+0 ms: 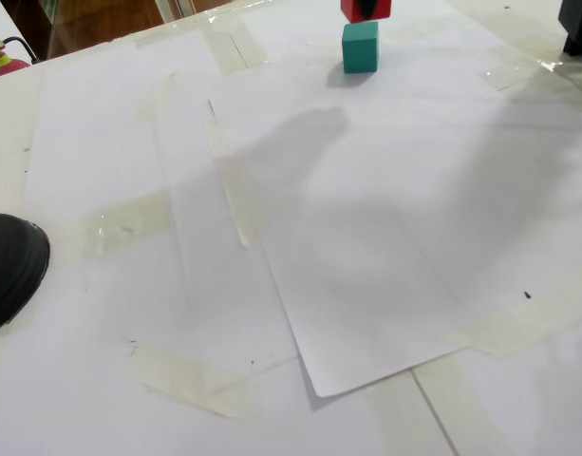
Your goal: Put the red cube on the top of the blue cube.
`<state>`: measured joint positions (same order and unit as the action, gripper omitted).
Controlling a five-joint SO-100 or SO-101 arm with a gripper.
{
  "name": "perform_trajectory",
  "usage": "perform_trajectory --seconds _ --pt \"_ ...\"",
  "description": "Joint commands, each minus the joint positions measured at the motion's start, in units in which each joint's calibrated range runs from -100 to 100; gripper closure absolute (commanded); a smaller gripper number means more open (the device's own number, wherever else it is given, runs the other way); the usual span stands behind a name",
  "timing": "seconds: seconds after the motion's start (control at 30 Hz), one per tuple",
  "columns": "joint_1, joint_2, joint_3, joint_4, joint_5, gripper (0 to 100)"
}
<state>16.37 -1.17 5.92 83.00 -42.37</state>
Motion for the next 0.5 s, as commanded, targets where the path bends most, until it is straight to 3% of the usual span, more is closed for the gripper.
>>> perform_trajectory --seconds 0.0,0.47 --pt "1.72 0.48 -5.33 -1.59 -2.88 93" --pt "5.05 4.35 -7.15 -2.65 -5.57 93"
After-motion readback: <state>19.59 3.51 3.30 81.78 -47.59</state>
